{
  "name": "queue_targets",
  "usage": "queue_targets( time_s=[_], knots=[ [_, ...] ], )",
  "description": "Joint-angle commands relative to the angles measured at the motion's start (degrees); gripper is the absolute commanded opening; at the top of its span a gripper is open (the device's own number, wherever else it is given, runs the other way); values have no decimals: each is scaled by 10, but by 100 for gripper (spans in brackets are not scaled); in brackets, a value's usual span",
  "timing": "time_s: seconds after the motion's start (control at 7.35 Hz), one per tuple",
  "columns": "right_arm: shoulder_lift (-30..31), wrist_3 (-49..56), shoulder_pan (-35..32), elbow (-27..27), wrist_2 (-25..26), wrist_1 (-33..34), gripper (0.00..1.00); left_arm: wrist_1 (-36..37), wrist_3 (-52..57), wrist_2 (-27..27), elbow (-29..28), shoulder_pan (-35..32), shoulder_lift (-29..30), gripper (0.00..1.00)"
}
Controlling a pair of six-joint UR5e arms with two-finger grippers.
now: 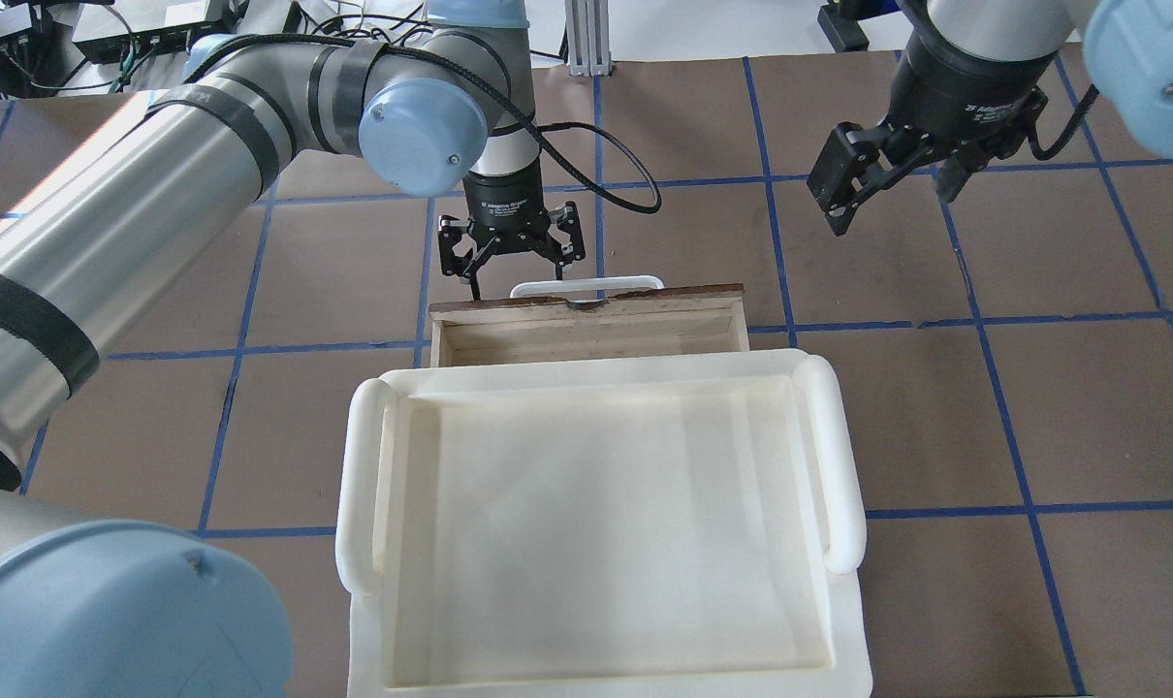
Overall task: Put scissors in drawer and close it
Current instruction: 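Push the drawer shut away from the robot with the left gripper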
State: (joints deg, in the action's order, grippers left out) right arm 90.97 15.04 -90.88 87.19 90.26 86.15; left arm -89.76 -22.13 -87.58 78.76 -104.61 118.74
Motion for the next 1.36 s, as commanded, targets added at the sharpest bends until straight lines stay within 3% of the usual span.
queue_targets(
  time_s=[0.0,1.22],
  knots=[
    [0,0,-1,0,0,0,100,-17,-5,-2,6,-11,-4,100],
    [3,-24,18,1,-2,2,100,-59,-11,-1,39,-22,-27,100]
  ],
)
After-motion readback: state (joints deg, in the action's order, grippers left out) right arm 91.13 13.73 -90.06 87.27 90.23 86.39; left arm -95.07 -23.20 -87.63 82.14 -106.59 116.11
